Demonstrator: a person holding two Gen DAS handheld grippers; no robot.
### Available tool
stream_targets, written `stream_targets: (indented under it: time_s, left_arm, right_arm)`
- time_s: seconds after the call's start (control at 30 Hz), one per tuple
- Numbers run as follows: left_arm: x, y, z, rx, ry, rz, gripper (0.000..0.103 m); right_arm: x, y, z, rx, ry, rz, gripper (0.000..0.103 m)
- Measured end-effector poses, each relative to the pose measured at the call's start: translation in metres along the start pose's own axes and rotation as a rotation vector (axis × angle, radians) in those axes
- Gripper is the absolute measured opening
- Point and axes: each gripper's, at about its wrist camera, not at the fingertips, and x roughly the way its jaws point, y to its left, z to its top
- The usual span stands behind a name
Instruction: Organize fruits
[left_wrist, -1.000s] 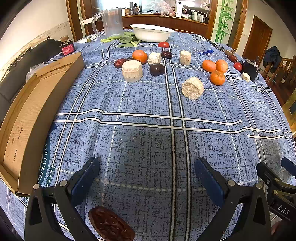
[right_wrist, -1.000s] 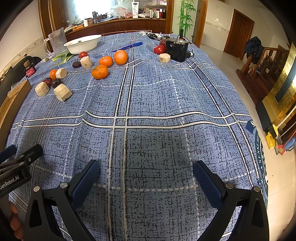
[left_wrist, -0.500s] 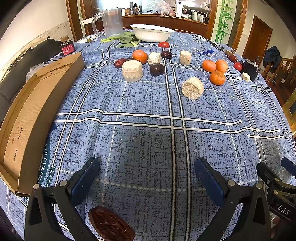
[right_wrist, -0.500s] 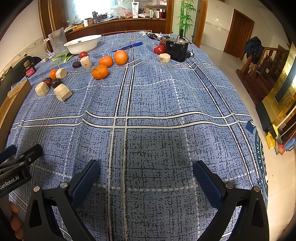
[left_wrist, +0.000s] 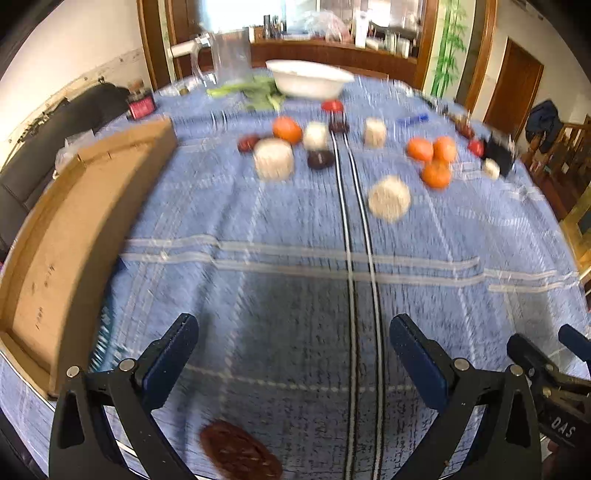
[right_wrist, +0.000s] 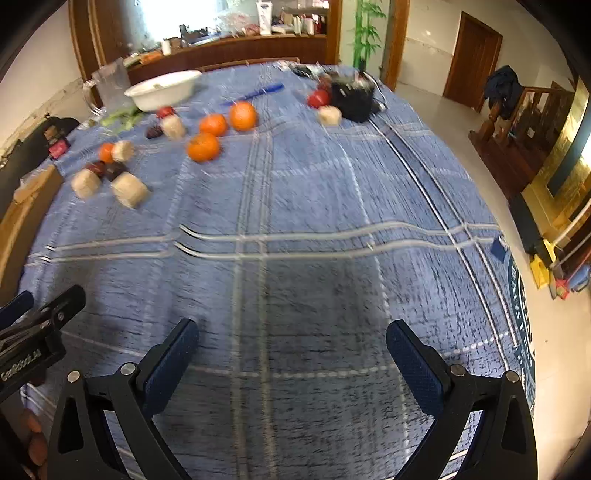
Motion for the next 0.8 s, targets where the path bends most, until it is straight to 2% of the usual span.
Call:
stream_targets:
  time_s: [0.17, 0.37, 0.6, 0.8]
  left_arm:
    - [-0.022, 0.016, 0.019, 0.002, -0.043, 0.016, 0.103]
    - [-0.044, 0.037, 0.03, -0.005, -0.088, 0.031, 0.103]
    - [-0.056, 0.053, 0.034, -0.02, -0.11, 0.029, 0.103]
    - [-0.061, 0.058, 0.034, -0.032, -0.119, 0.038, 0.103]
  right_arm:
    - [-0.032, 0.017, 0.021, -0.004, -0.039, 0.03, 0.102]
    - [-0.07, 0.045, 0.033, -0.035, -0.132, 0.038, 0.103]
    - [-0.078, 0.063, 0.028, -0.06, -0.154, 0.048, 0.103]
    - [-0.082, 0.063, 0.025, -0.043, -0.159, 0.047, 0.103]
